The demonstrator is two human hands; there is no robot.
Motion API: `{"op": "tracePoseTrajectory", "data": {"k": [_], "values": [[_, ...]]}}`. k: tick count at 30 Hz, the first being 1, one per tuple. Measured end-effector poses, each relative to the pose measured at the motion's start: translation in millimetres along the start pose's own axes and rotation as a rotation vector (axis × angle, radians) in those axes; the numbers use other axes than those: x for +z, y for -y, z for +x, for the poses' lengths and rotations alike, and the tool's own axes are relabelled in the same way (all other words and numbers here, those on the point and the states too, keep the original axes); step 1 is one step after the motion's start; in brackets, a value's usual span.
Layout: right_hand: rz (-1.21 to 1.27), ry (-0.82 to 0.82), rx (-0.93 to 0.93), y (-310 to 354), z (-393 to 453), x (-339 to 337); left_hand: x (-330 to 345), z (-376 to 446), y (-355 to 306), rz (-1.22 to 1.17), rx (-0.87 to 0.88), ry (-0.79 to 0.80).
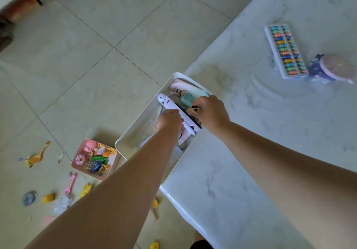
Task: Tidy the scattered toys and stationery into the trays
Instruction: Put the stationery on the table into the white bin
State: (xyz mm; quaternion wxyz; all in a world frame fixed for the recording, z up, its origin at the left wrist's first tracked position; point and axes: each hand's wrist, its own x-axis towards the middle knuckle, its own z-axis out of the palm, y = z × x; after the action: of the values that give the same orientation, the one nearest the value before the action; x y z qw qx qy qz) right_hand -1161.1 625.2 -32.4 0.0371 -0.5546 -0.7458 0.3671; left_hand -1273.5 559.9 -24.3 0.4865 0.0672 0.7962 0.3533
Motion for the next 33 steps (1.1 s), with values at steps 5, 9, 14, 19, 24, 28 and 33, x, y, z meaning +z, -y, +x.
{"op": "tracePoseTrajectory", "data": {"k": [5, 9, 14, 19, 24, 28, 33], "values": [[0.072, -0.06, 0.107, -31.9, 14.7, -38.7, 51.3, 9.8, -33.4, 0.029, 0.032, 0.09], [0.068, -0.142, 0.197, -67.3, 30.2, -68.6, 107.2, 12.3, -59.7, -0.041, -0.054, 0.286], [0.061, -0.222, 0.327, -117.7, 54.4, -105.8, 178.9, 18.3, -86.8, 0.135, 0.055, 0.335], [0.023, -0.284, 0.432, -164.1, 87.2, -131.7, 241.2, 34.4, -108.7, 0.209, 0.057, 0.468], [0.019, -0.384, 0.552, -205.1, 110.6, -139.5, 300.6, 55.5, -118.4, 0.217, -0.025, 0.556], [-0.029, -0.448, 0.534, -222.9, 112.1, -142.5, 338.4, 70.5, -113.6, 0.145, -0.079, 0.551], [0.036, -0.476, 0.475, -227.9, 107.9, -145.6, 364.8, 74.0, -110.5, 0.097, -0.117, 0.565]]}}
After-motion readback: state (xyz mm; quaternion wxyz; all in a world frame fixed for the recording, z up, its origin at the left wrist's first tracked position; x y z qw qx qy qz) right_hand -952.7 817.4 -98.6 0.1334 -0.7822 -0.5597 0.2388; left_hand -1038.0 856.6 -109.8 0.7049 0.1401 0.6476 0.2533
